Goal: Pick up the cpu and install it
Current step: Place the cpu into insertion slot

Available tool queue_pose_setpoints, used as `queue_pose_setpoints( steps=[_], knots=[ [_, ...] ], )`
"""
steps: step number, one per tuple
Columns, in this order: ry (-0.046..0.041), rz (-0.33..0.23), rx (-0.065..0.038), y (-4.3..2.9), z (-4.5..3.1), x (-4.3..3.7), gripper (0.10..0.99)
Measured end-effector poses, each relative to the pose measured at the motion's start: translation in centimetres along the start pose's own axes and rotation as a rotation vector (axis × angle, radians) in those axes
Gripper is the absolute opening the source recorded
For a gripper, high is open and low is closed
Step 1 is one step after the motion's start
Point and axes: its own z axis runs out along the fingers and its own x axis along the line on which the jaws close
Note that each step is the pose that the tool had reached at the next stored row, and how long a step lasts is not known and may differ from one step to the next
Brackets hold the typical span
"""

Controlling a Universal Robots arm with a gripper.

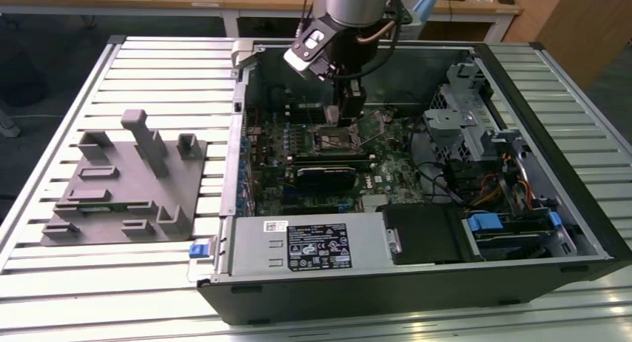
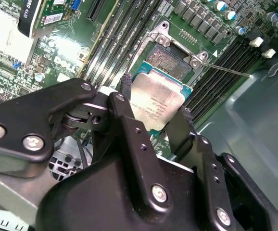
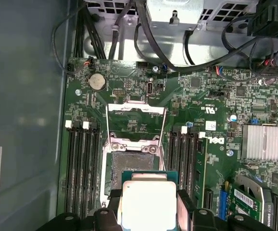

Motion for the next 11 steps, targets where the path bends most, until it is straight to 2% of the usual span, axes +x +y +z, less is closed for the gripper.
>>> queue_pose_setpoints(
  steps=[5, 11],
  knots=[
    [0.0000, 0.000, 0.000, 0.03, 0.54, 0.03, 0.537],
    [0.0001, 0.000, 0.000, 0.27, 1.80, 0.24, 0.537]
  ],
)
